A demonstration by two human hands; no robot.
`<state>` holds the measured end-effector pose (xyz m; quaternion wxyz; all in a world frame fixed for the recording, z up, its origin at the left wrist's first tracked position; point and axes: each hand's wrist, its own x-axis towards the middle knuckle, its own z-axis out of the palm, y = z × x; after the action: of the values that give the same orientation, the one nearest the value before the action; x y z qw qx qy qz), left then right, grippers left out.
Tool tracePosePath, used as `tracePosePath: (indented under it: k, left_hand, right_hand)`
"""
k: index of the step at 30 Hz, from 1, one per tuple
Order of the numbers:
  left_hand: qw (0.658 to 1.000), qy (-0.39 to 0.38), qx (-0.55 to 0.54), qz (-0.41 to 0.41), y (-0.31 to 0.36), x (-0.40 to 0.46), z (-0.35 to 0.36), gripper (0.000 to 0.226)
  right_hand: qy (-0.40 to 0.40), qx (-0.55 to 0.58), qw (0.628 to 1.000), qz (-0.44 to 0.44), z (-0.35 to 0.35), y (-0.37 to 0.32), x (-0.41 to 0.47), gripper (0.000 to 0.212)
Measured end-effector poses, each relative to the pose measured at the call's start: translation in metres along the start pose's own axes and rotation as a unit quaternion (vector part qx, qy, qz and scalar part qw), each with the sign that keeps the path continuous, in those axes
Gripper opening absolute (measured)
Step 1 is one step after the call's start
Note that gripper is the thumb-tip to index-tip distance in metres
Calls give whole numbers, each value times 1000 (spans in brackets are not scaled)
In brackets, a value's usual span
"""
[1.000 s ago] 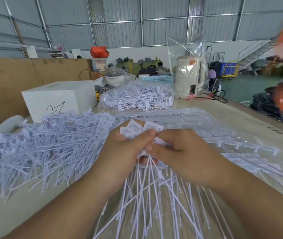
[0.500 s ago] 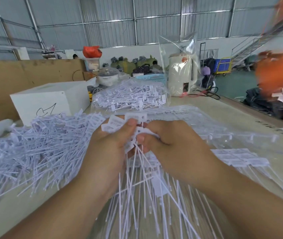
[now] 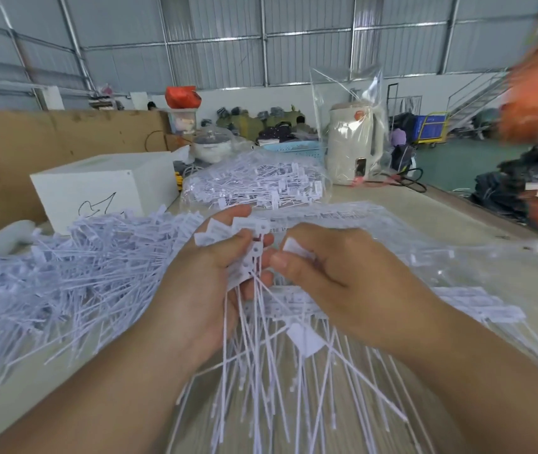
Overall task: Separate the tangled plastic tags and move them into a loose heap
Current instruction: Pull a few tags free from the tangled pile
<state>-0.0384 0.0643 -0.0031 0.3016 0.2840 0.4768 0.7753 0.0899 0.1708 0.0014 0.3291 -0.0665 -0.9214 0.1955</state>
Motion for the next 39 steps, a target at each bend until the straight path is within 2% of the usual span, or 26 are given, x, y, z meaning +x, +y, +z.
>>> tracePosePath:
  k: [3, 7, 10, 13, 17, 20, 26, 30, 33, 37, 39]
  left_hand:
    - [1000, -6, -10, 2, 4, -2, 1, 23]
    - [998, -34, 21, 39, 7, -2, -2, 14]
    - [993, -87, 52, 53, 2, -6, 2, 19]
    - [989, -108, 82, 58, -2, -7, 5, 30]
    - [988, -113, 91, 52, -2, -3, 2, 36]
    - [990, -104, 83, 39, -2, 0, -1, 52]
    - [994, -73, 71, 50, 3, 4, -4, 36]
    - [992, -55, 76, 87, 5, 7, -7, 33]
    - [989, -36, 93, 111, 6, 9, -9, 36]
    - [984, -62, 122, 112, 6, 8, -9, 45]
    - [985, -73, 120, 99, 4, 6, -7, 41]
  right_hand:
    - [35, -41, 998, -18, -4, -6, -1, 33]
    - [77, 17, 997, -11, -5, -10, -1, 37]
    - [8, 49, 999, -19, -3, -7, -2, 24]
    - [-46, 87, 995, -12, 1, 2, -4, 14]
    - [-79, 97, 992, 12, 4, 7, -4, 20]
    - [-92, 105, 990, 30, 5, 6, -4, 30]
    - [-110, 144, 979, 94, -3, 6, -3, 45]
    - [-138, 176, 969, 102, -11, 7, -1, 32]
    - [-146, 208, 959, 122, -15, 9, 1, 33]
    - [-159, 214, 957, 111, -14, 11, 2, 36]
    - [-167, 221, 955, 106, -11, 11, 1, 39]
